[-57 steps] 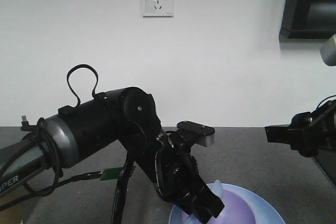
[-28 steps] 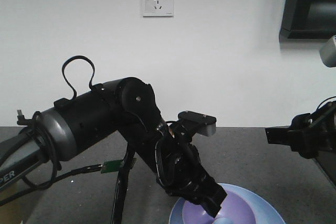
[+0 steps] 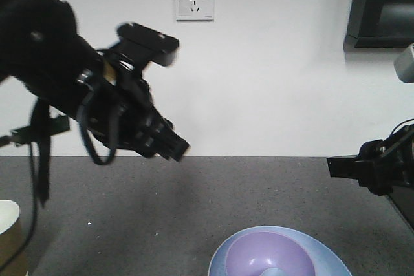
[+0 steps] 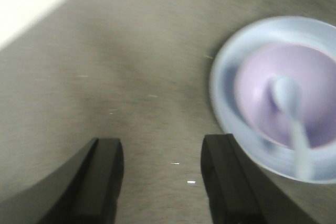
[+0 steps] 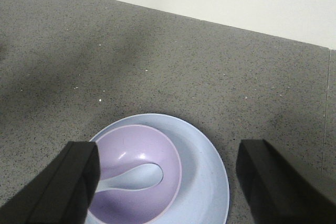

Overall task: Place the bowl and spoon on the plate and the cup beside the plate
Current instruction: 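Grasp the brown paper cup rim with the left gripper and lift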

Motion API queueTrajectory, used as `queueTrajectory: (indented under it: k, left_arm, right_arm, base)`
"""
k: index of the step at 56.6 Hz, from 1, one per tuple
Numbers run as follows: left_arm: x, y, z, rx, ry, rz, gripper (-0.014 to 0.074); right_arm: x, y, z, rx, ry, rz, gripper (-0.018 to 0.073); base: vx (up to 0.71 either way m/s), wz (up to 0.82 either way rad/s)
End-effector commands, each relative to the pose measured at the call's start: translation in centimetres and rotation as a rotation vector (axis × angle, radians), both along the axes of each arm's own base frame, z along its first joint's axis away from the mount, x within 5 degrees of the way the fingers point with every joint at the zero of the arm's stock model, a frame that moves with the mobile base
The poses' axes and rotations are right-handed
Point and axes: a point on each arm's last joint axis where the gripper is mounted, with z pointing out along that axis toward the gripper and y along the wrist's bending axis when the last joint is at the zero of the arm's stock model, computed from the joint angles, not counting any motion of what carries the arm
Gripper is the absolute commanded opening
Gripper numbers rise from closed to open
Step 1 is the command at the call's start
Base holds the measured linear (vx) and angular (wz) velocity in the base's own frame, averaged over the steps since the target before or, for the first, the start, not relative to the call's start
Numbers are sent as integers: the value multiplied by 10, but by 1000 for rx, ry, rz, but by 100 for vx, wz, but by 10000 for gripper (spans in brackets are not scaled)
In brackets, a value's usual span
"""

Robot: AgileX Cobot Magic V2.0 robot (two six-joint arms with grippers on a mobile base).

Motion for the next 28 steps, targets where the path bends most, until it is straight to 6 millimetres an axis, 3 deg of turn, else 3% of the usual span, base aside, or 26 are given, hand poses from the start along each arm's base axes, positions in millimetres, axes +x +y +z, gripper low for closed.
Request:
queueTrajectory:
  k: [1, 7, 14, 28]
  left_arm:
    - [-13, 40, 31, -29, -109, 100, 457]
    - [-9, 77, 22, 22, -90, 194, 440]
    - [-2, 107, -8, 85, 6, 292, 429]
    - [5, 134, -63, 183, 173, 378, 429]
  right_arm:
    - [-3, -2, 19, 29, -107, -15, 585]
    - [-3, -2, 19, 29, -108, -16, 585]
    - [-3, -2, 19, 29, -108, -16, 585]
    - [-3, -2, 19, 30, -110, -16, 585]
  base:
    - [0, 0]
    - [0, 0]
    - [0, 0]
    - [0, 0]
